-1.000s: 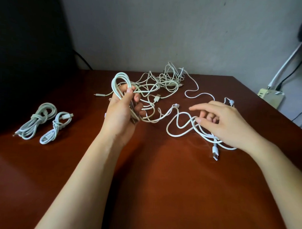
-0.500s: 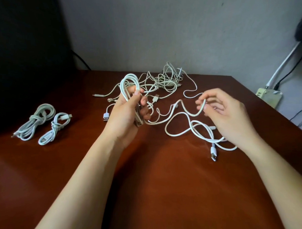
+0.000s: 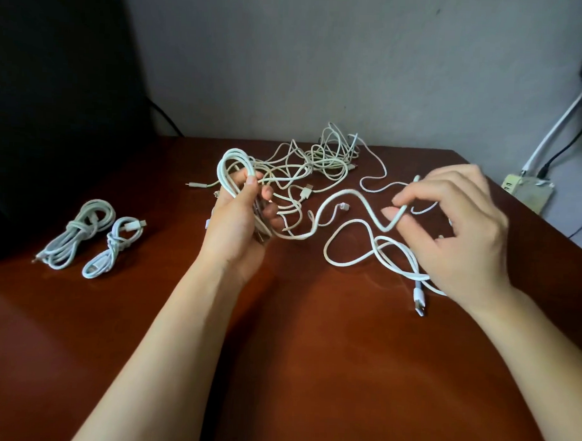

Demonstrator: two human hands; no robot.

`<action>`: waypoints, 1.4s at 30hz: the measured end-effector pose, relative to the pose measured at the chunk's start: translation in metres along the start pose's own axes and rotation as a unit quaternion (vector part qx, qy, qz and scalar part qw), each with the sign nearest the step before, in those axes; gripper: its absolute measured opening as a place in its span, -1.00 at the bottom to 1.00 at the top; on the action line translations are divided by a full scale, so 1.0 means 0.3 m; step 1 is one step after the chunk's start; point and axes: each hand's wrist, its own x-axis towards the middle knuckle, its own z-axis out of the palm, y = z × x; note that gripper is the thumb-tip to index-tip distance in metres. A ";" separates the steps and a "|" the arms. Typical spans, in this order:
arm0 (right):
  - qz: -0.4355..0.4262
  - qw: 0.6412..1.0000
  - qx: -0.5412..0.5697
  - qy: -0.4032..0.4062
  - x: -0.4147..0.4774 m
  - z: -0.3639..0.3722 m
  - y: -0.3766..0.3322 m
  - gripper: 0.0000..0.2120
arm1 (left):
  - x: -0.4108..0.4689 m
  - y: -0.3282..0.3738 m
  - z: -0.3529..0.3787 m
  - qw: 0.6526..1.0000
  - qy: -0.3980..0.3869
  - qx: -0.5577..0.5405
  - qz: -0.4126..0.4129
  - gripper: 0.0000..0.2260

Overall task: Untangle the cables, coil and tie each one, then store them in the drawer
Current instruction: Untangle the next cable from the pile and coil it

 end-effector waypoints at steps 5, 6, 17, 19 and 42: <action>-0.019 0.998 0.052 0.000 -0.001 0.002 -0.059 -0.91 | -0.009 -0.044 0.001 0.922 0.025 0.376 0.089 -0.89; -0.024 0.998 0.052 0.009 -0.003 0.001 -0.060 -0.94 | -0.016 -0.051 0.003 0.881 0.001 0.460 0.116 -0.89; 0.126 0.987 -0.039 0.094 -0.009 -0.001 -0.004 -0.95 | -0.052 -0.049 0.013 0.734 -0.162 0.660 -0.012 -0.69; 0.177 0.981 -0.058 0.055 -0.013 0.003 0.017 -0.94 | -0.057 -0.046 0.018 0.746 -0.172 0.641 -0.043 -0.62; -0.013 0.956 0.032 -0.292 -0.089 0.105 -0.024 -0.85 | -0.040 -0.039 0.016 0.916 -0.175 0.348 -0.096 -0.81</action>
